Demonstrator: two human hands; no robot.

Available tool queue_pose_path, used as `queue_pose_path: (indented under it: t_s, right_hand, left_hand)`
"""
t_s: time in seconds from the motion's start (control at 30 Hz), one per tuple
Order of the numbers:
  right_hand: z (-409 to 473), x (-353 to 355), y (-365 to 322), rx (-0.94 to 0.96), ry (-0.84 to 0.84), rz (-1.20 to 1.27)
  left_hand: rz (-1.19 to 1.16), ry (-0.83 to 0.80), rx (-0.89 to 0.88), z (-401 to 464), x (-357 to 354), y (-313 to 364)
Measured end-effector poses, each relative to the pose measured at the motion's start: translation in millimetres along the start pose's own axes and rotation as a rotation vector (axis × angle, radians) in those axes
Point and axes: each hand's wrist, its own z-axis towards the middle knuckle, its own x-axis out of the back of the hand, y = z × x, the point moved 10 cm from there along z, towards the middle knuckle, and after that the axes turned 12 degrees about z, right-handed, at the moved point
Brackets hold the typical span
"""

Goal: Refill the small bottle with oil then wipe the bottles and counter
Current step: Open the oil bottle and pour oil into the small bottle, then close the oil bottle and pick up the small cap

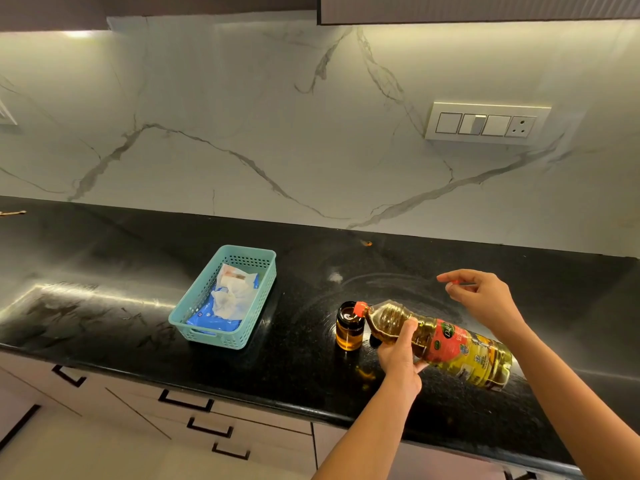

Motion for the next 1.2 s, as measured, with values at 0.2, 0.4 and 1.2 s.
queue_pose_path:
  t_s: [0.2, 0.4, 1.2]
  right_hand:
    - [0.8, 1.1, 0.6, -0.006, 0.006, 0.015]
    - [-0.1, 2.3, 1.4, -0.001, -0.004, 0.039]
    - [-25.2, 81.0, -39.9, 0.216, 0.032, 0.090]
  left_hand:
    - [0.009, 0.005, -0.015, 1.8, 2.0, -0.2]
    - [0.086, 0.040, -0.083, 10.2, 10.8, 4.1]
    - [1.154, -0.109, -0.956, -46.1, -102.4, 70.1]
